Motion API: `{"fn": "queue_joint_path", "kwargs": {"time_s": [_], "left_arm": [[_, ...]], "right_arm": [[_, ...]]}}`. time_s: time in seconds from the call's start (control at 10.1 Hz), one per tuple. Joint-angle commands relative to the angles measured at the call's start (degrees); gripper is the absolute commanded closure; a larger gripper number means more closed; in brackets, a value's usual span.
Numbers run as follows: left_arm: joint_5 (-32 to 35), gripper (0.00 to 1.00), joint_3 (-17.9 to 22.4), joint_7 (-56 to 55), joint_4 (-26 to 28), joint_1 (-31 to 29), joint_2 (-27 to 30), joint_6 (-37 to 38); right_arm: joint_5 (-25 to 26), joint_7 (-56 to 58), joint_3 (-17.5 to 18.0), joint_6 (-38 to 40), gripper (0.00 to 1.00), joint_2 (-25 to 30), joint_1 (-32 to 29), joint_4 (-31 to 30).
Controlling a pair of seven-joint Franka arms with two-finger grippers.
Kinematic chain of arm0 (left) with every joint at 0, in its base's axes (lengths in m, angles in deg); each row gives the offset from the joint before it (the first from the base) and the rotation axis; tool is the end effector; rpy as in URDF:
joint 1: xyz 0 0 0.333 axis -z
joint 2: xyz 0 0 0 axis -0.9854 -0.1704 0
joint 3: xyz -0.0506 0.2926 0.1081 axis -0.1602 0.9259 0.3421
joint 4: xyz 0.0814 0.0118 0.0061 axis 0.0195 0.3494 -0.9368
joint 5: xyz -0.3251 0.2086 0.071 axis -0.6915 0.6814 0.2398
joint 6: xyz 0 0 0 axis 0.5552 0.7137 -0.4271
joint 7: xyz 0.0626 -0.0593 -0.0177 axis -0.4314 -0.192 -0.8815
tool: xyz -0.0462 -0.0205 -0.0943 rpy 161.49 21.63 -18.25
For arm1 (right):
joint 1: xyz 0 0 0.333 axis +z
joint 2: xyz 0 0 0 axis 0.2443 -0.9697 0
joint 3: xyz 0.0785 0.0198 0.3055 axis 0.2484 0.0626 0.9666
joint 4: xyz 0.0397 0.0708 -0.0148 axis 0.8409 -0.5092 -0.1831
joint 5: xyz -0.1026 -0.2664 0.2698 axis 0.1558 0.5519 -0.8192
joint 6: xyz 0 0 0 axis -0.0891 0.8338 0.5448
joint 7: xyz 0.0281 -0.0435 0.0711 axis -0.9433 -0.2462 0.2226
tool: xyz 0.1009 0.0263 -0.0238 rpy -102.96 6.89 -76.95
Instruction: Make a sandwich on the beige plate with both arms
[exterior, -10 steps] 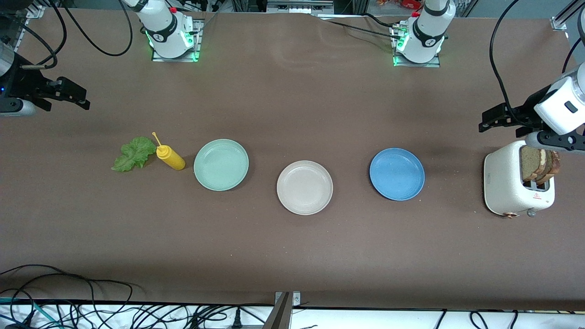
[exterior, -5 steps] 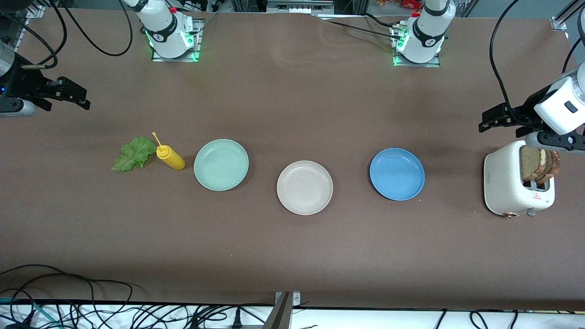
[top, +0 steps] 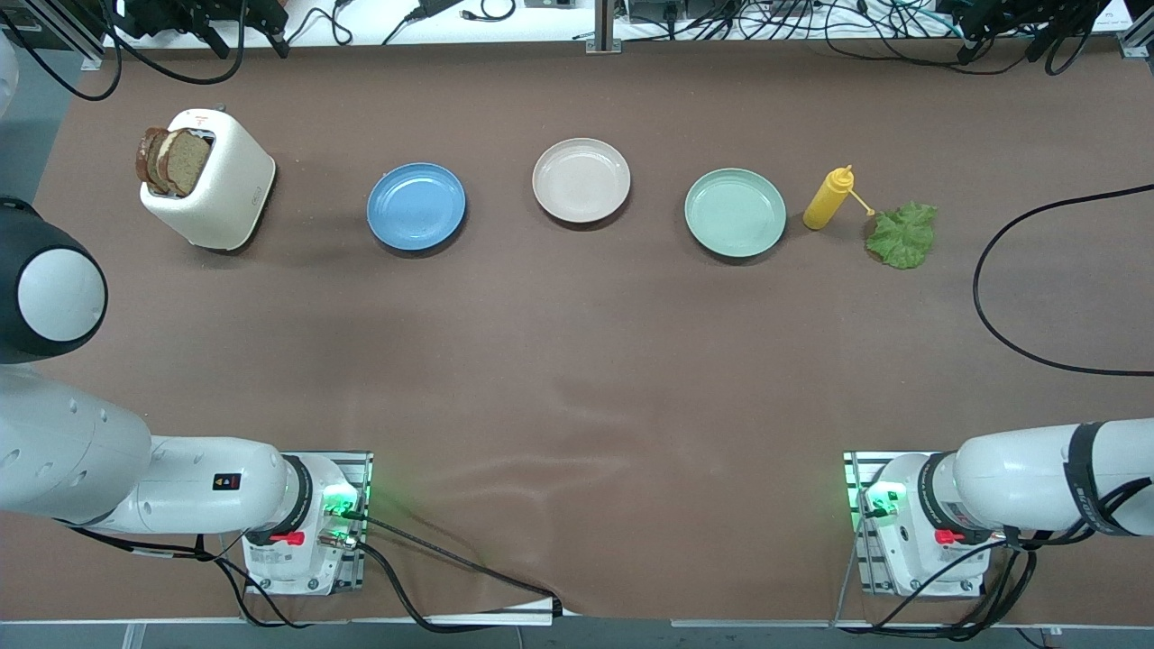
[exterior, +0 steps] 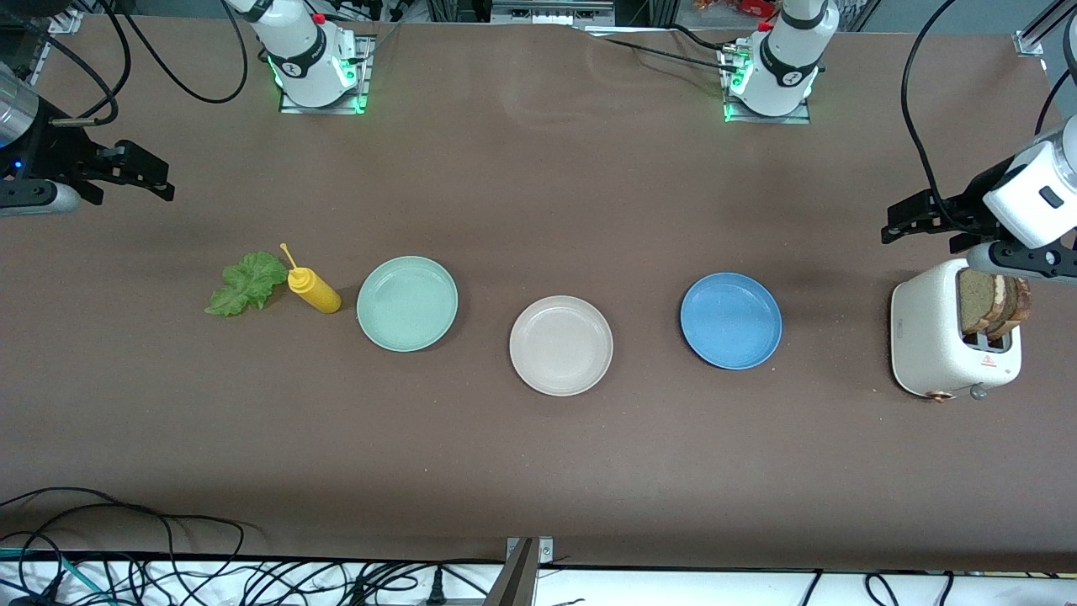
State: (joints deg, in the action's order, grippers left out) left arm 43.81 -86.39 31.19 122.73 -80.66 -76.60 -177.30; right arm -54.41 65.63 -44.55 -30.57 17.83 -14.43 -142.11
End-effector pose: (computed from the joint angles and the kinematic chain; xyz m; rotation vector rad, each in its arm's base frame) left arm 0.5861 -0.0130 0.5737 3.0453 -0.1420 -0.1270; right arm 0.5395 0.0099 0.5909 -3.1189 -0.0883 0.0600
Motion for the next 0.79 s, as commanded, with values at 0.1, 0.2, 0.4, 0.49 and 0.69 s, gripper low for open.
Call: {"fn": "queue_joint_path", "kwargs": {"time_s": [0.1,0.2,0.4,0.49,0.69], "left_arm": [[-0.41,0.00,0.30,0.27,-0.66,0.29,-0.16,-0.10],[-0.33,0.00,0.30,0.27,-0.74,0.29,-0.16,-0.10],[-0.33,0.00,0.30,0.27,-0.66,0.29,-0.16,-0.18],[-0.33,0.00,0.30,0.27,-0.66,0.29,-0.16,-0.10],[-0.33,0.00,0.30,0.27,-0.74,0.29,-0.16,-0.18]], "right_arm": [[0.79,-0.43,0.32,2.67,0.00,0.44,0.03,1.29],[0.88,-0.43,0.32,2.50,0.00,0.27,-0.06,1.38],[0.88,-0.43,0.50,2.67,0.00,-0.17,0.03,2.87],[0.96,-0.43,0.59,2.67,0.00,-0.17,0.03,2.87],[0.96,-0.35,0.50,3.11,0.00,0.00,-0.06,2.70]]}}
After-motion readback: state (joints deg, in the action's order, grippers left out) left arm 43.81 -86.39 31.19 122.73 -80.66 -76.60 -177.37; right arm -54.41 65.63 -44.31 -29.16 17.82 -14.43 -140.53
